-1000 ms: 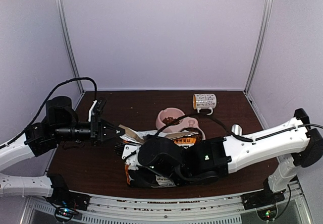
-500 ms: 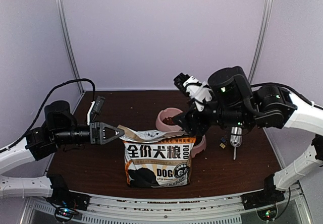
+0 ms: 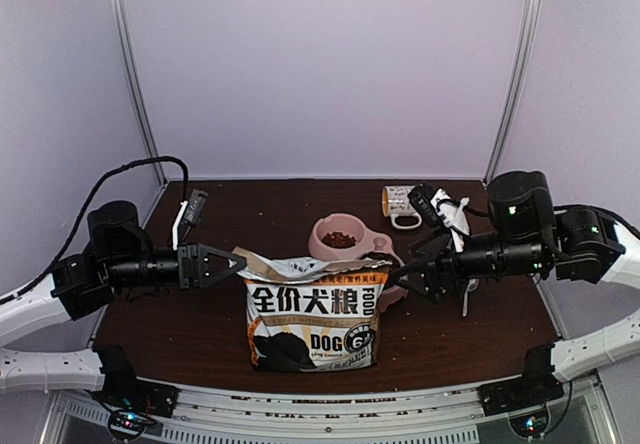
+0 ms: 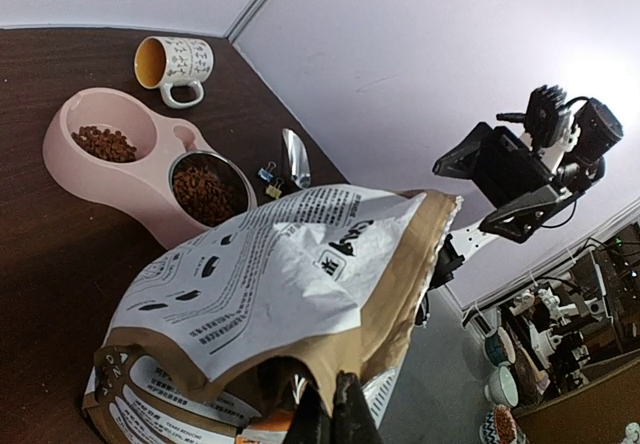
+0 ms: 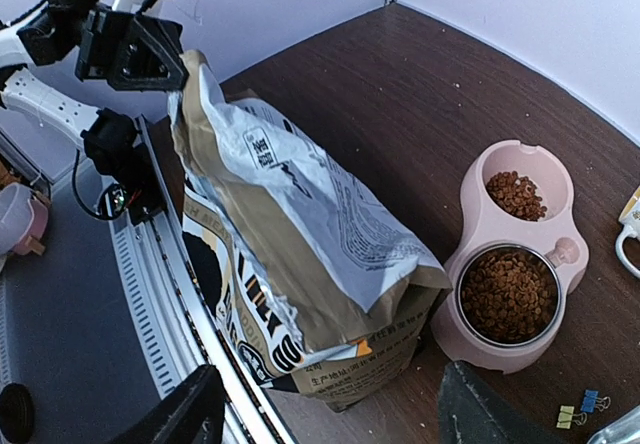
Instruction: Serve the pet food
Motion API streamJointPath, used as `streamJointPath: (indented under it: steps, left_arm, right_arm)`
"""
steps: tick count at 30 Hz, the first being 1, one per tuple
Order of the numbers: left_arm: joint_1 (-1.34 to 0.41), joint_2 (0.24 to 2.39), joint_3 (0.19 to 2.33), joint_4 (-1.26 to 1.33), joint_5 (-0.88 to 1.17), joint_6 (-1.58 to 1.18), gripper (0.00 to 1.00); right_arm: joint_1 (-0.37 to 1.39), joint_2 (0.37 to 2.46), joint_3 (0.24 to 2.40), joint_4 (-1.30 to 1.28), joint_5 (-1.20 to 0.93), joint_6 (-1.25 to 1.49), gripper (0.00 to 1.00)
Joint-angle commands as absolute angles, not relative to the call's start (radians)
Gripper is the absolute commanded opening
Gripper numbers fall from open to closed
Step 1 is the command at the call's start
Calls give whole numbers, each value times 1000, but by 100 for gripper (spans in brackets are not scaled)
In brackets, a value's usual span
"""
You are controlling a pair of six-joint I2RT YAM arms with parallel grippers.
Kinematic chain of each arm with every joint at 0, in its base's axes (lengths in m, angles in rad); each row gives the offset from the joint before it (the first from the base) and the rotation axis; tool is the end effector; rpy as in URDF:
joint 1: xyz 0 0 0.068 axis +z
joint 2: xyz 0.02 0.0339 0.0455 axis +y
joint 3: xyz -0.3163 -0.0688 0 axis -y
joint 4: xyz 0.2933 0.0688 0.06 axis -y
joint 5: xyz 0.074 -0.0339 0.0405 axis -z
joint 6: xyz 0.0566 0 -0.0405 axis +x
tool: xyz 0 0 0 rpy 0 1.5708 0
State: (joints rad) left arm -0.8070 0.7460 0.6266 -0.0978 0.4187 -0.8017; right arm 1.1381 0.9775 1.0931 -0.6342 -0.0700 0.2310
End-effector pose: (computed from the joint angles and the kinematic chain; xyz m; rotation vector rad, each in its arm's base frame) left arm 0.1278 -0.1667 0.3257 0.3494 2.0151 -1.4638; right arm 0.0974 0.2203 0.4045 -1.0122 1.9737 0.8745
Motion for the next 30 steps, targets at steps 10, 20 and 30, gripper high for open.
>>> streamJointPath:
  steps: [10,20,30]
  left_arm:
    - [-804,723,613,-25,348,-801,0]
    - [-803,726,608,-22,348,-808,0]
    - [-803,708,602,-26,323,-803,0]
  right_arm:
    - [1122,941,787,-180,-27,-3,72]
    - [1042,1018,740,-5,-125,-20,63]
    - [997,1039,682,39,-222,0,12]
